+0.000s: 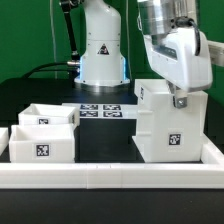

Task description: Assemble drawer

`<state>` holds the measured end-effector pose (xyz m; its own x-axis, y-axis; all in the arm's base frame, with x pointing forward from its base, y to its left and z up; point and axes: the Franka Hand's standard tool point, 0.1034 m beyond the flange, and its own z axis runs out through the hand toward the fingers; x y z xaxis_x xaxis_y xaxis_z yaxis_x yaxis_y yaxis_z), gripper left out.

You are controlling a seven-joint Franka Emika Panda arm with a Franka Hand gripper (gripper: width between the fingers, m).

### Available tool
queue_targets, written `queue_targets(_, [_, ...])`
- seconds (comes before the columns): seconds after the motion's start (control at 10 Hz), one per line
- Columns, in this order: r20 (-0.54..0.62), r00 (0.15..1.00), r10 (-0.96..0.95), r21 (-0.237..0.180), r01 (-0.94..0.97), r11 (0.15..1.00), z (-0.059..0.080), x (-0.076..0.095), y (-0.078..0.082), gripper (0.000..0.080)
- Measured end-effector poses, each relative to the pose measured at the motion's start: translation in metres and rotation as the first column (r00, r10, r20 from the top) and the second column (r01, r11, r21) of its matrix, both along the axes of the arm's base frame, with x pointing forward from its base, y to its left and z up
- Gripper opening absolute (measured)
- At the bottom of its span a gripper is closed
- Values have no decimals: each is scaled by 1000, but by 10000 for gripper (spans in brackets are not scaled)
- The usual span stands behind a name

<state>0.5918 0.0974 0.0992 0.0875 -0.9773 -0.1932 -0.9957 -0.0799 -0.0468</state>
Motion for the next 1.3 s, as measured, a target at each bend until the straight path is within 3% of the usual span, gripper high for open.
queue_targets(0.3, [44,999,28,-1,-28,1000,2,31,1,38])
queue_targets(0.6, [65,997,35,0,-35,999,4,50,5,38])
queue_targets(1.0, [42,998,42,4,-42,999,4,51,3,38])
queue_targets(1.1, [43,998,45,4,-46,999,3,51,4,137])
queue_targets(1.2, [44,998,50,4,-50,999,3,51,4,137])
queue_targets(1.3, [44,998,53,4,-53,999,3,50,5,288])
